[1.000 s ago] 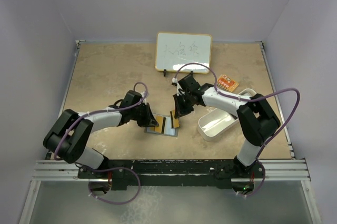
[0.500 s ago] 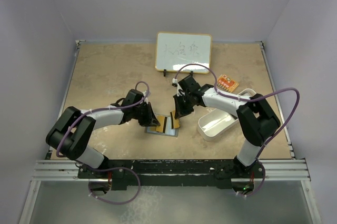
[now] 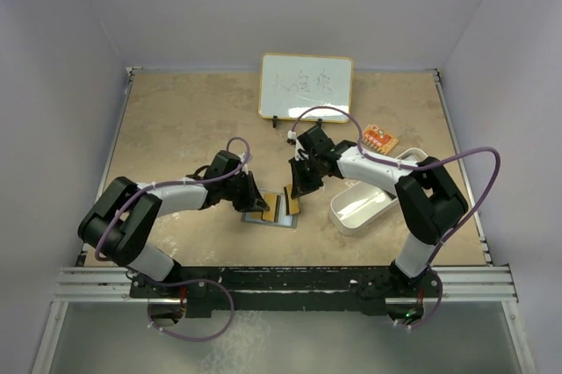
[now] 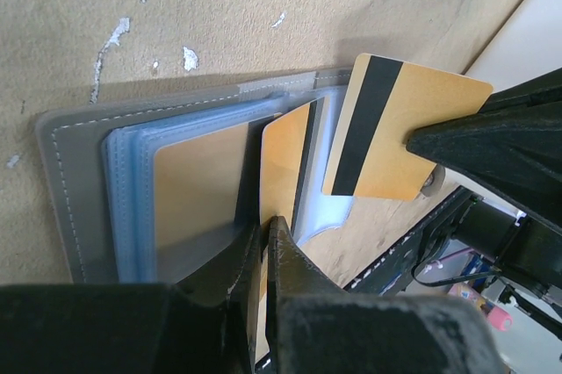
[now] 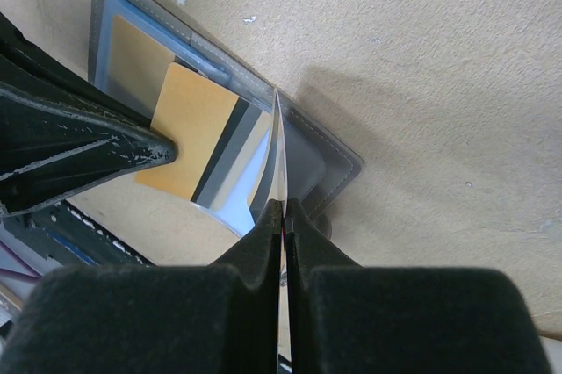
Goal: Put the credit cards into the card holder
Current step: Insert the credit card into the card holder.
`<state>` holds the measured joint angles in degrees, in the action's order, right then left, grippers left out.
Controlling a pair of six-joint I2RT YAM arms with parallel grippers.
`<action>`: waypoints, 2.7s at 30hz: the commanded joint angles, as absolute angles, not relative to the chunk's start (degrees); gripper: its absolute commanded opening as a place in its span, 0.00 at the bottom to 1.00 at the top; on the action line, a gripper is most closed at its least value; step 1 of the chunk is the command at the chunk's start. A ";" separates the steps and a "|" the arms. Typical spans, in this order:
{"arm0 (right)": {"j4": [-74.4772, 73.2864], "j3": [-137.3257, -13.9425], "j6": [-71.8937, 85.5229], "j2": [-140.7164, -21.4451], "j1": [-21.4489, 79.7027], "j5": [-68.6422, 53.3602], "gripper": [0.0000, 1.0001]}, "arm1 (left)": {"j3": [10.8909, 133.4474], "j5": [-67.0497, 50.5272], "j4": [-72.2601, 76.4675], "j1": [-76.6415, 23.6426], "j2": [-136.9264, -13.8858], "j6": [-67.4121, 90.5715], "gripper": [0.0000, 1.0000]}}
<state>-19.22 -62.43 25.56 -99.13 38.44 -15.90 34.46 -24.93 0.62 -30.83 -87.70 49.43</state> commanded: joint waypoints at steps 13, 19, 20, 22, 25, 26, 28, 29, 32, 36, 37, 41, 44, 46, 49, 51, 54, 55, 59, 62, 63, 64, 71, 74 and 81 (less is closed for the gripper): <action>-22.12 -61.65 26.27 -95.33 38.33 -12.16 0.00 | 35.51 -13.03 -5.89 -31.64 -82.09 51.41 0.36; -22.21 -59.98 26.61 -94.96 38.36 -12.00 0.00 | 35.95 -11.88 -6.34 -31.64 -81.67 50.97 0.39; -22.07 -59.82 26.63 -94.93 38.34 -11.82 0.00 | 35.76 -12.36 -5.62 -31.64 -81.87 51.24 0.39; -21.62 -59.41 26.72 -95.05 38.34 -11.73 0.00 | 35.18 -13.40 -3.32 -31.72 -82.42 52.30 0.39; -20.33 -58.95 26.97 -95.27 38.36 -11.15 0.00 | 34.08 -14.19 -0.57 -32.07 -82.62 53.78 0.40; -19.90 -58.66 27.00 -95.27 38.36 -10.82 0.00 | 33.90 -14.38 0.01 -32.32 -82.55 54.14 0.40; -19.04 -58.11 27.14 -95.27 38.38 -9.82 0.00 | 33.70 -15.00 1.46 -32.71 -82.62 55.18 0.37; -18.73 -57.83 27.16 -95.32 38.35 -9.76 0.00 | 33.67 -15.44 2.18 -33.03 -82.74 55.63 0.36; -17.98 -57.28 27.32 -95.66 38.32 -9.62 0.00 | 33.88 -15.67 3.61 -34.07 -83.63 56.44 0.33; -17.54 -56.96 27.33 -95.80 38.32 -9.67 0.00 | 33.97 -15.69 5.25 -35.41 -85.73 57.13 0.30; -17.60 -56.95 27.29 -95.80 38.33 -9.67 0.00 | 34.01 -15.73 5.71 -35.73 -86.29 57.24 0.30; -17.66 -56.95 27.16 -95.55 38.40 -9.67 0.00 | 34.19 -16.38 8.44 -36.96 -87.27 58.35 0.29; -17.50 -56.87 27.16 -95.45 38.33 -9.67 0.00 | 34.72 -16.33 9.28 -37.55 -86.90 58.71 0.29; -17.44 -56.94 26.98 -95.53 38.35 -9.67 0.00 | 35.00 -16.23 9.61 -37.81 -86.84 58.70 0.29; -17.67 -57.10 26.66 -95.60 38.33 -9.84 0.00 | 34.67 -16.73 11.53 -38.03 -87.54 59.48 0.29; -18.07 -57.38 26.49 -95.65 38.39 -9.99 0.00 | 34.26 -16.95 13.26 -38.41 -87.91 60.17 0.29; -19.48 -58.95 26.23 -95.71 38.40 -10.75 0.00 | 33.97 -17.08 15.12 -38.88 -88.67 60.91 0.28; -20.10 -59.77 26.16 -95.65 38.41 -10.80 0.00 | 33.93 -17.34 15.89 -38.88 -88.76 61.25 0.28; -22.80 -62.27 26.27 -94.49 38.36 -11.35 0.00 | 33.59 -16.40 16.77 -38.89 -87.69 61.46 0.29; -24.98 -62.86 26.97 -93.37 38.39 -11.29 0.00 | 33.68 -15.09 15.42 -38.94 -87.06 60.81 0.30; -25.86 -62.51 27.13 -92.87 38.35 -11.32 0.00 | 33.72 -14.97 15.23 -38.94 -87.07 60.70 0.30; -27.10 -61.88 27.45 -92.26 38.32 -11.38 0.00 | 33.67 -14.95 15.14 -38.94 -87.21 60.65 0.30; -29.96 -59.09 30.30 -88.29 38.37 -10.79 0.00 | 33.84 -14.73 14.63 -38.94 -87.84 60.01 0.30; -30.40 -58.67 31.32 -88.19 38.36 -9.15 0.00 | 34.13 -14.61 13.93 -38.93 -87.44 59.79 0.30; -28.95 -58.64 32.69 -90.62 38.37 -5.70 0.00 | 36.51 -10.12 6.64 -38.89 -83.61 57.45 0.36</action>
